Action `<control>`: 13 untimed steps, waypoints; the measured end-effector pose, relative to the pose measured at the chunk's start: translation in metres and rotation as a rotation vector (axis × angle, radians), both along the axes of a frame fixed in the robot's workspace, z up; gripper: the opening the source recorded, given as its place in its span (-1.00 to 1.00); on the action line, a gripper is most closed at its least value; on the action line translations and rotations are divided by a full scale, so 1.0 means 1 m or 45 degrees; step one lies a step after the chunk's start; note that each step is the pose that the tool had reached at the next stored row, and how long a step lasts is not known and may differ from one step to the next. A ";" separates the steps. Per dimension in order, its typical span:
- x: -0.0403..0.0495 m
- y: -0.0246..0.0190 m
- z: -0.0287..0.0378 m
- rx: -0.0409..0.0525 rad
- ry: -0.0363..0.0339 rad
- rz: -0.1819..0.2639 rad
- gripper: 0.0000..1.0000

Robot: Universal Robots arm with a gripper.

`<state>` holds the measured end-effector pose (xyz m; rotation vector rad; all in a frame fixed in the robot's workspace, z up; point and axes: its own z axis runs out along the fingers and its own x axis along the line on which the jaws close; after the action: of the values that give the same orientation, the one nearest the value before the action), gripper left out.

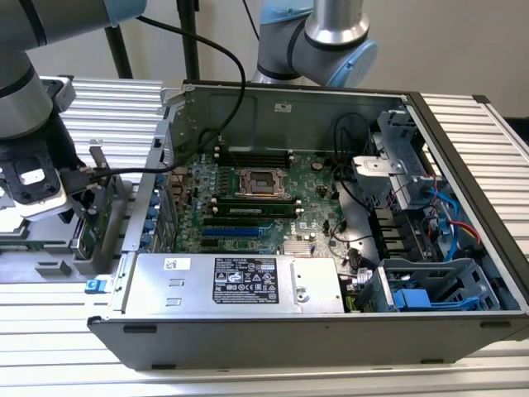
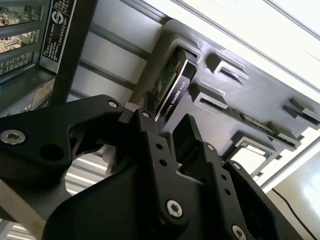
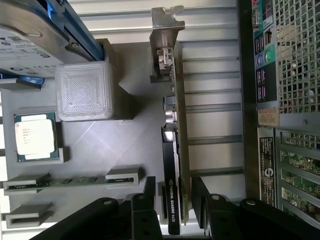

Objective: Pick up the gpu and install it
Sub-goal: 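Pick up the gpu and move the gpu toward the slot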

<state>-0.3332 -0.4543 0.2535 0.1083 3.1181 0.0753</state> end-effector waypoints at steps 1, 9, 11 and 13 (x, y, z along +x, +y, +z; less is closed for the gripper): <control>0.0000 0.0000 -0.0003 0.000 -0.0001 0.001 1.00; 0.0000 0.0000 -0.0031 0.000 -0.0001 0.005 1.00; 0.0000 0.0000 -0.0037 0.000 0.0000 0.006 1.00; 0.0000 0.0000 -0.0045 0.000 0.0000 0.007 1.00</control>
<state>-0.3332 -0.4543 0.2490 0.0994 3.1185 0.0755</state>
